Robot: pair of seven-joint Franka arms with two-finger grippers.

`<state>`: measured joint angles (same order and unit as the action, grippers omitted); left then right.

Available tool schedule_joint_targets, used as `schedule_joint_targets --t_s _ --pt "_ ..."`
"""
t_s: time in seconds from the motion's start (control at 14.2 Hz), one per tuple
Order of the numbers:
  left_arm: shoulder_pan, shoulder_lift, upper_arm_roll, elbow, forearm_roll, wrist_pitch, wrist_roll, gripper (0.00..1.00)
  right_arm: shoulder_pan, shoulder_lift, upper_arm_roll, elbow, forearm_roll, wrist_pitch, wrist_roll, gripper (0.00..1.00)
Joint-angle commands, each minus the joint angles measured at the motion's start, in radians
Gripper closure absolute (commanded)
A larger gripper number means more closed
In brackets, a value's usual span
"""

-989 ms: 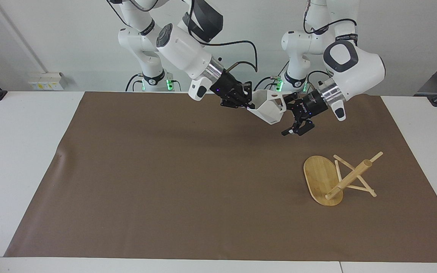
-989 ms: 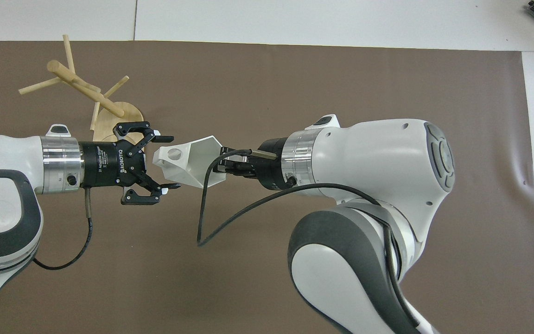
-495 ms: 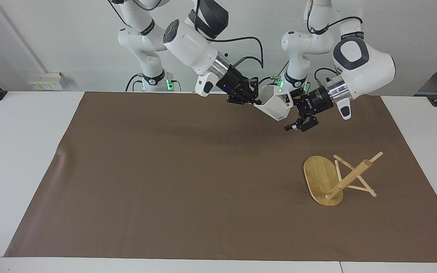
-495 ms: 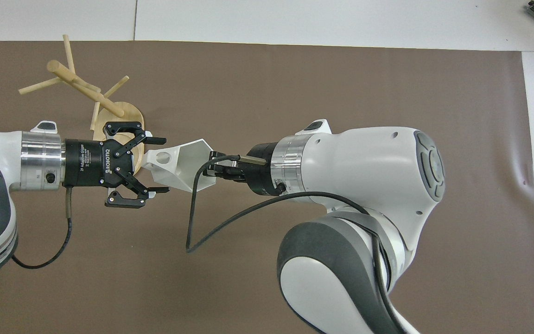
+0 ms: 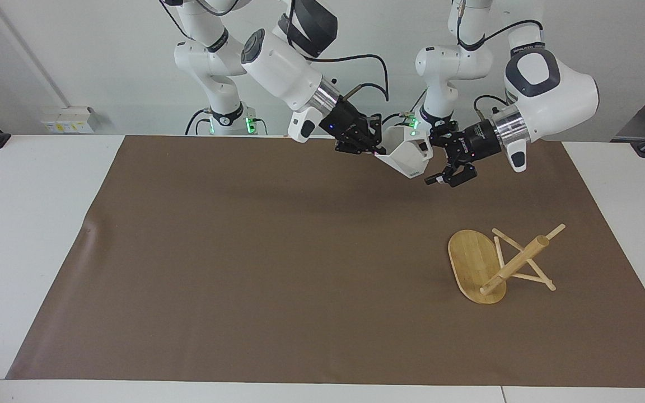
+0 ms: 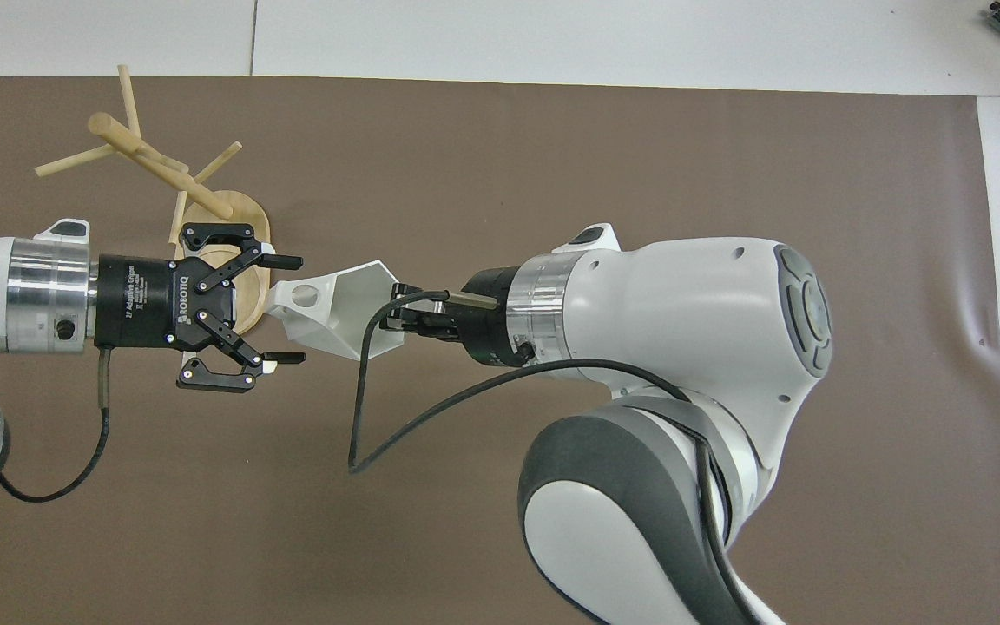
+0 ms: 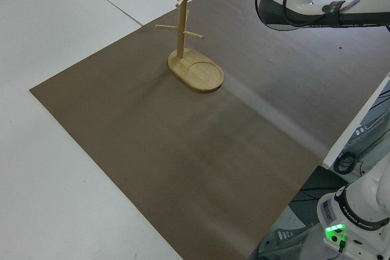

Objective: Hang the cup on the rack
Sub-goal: 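Close the left gripper on the cup held by the right gripper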

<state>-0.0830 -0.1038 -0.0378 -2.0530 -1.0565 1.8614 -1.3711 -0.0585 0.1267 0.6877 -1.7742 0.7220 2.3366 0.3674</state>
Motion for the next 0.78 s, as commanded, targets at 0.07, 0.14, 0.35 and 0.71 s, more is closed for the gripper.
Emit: schedule_joint_targets --t_s 0.07,0.14,0.35,0.71 --pt "-0.003 -0.007 -0.007 0.001 -0.027 0.002 0.015 0.0 -0.009 0.005 0.015 0.006 0.019 0.015 0.01 1.0" --pt "-0.014 -0.007 -0.007 -0.001 -0.027 0.004 0.015 0.0 -0.009 0.005 0.015 0.006 0.019 0.015 0.011 1.0" --pt "-0.015 -0.008 -0.007 -0.003 -0.022 0.004 0.015 0.0 -0.009 0.005 0.015 0.006 0.019 0.015 0.012 1.0" --pt "-0.015 -0.014 -0.008 -0.001 -0.019 -0.008 0.077 1.0 -0.009 0.005 0.015 0.006 0.019 0.015 0.013 1.0"
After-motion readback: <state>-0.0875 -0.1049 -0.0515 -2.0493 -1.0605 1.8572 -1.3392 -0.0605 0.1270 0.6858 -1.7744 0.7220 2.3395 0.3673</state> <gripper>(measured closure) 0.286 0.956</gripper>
